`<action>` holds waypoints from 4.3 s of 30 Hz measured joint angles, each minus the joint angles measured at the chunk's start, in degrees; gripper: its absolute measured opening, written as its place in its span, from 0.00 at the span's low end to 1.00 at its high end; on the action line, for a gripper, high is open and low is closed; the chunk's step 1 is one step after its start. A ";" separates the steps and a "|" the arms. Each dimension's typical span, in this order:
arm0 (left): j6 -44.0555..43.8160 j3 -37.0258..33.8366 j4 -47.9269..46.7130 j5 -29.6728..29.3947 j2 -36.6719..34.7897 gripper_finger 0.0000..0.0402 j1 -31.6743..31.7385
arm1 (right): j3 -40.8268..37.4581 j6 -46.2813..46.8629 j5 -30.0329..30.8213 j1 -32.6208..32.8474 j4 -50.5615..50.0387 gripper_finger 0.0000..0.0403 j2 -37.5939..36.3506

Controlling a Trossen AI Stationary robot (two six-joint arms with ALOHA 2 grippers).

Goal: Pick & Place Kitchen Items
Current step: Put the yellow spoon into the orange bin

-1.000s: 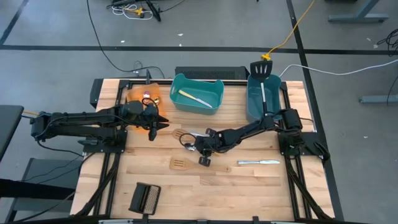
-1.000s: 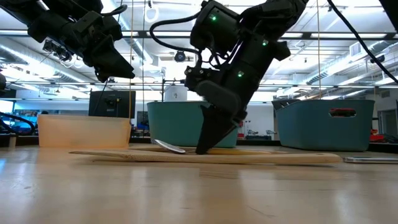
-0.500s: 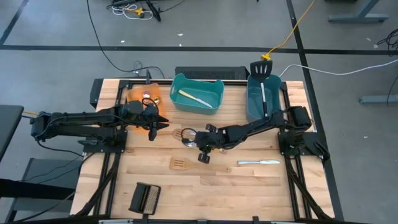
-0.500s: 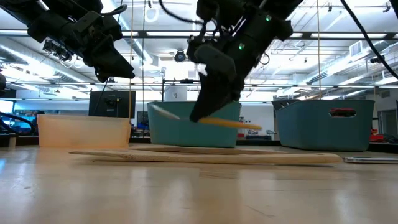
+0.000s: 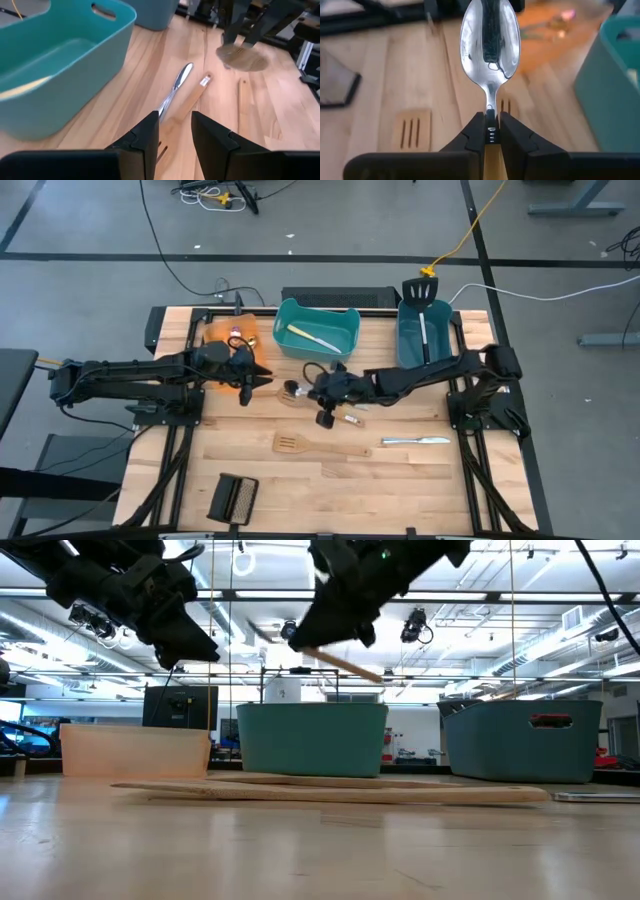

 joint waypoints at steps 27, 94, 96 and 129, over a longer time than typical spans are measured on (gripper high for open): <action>-0.64 0.00 22.90 0.07 0.00 0.30 -0.02 | 0.06 -6.72 -7.01 -4.86 29.85 0.11 -1.08; -0.61 0.04 56.75 0.44 20.93 0.48 -2.91 | 0.06 -7.78 -11.08 -8.42 43.36 0.11 -1.04; -0.62 0.04 58.00 0.60 21.66 0.48 -2.91 | 0.06 -7.76 -11.06 -8.42 43.28 0.11 -1.05; -1.27 4.28 67.01 3.23 31.01 0.16 -3.26 | 0.06 -7.70 -10.69 -8.42 42.40 0.12 -1.03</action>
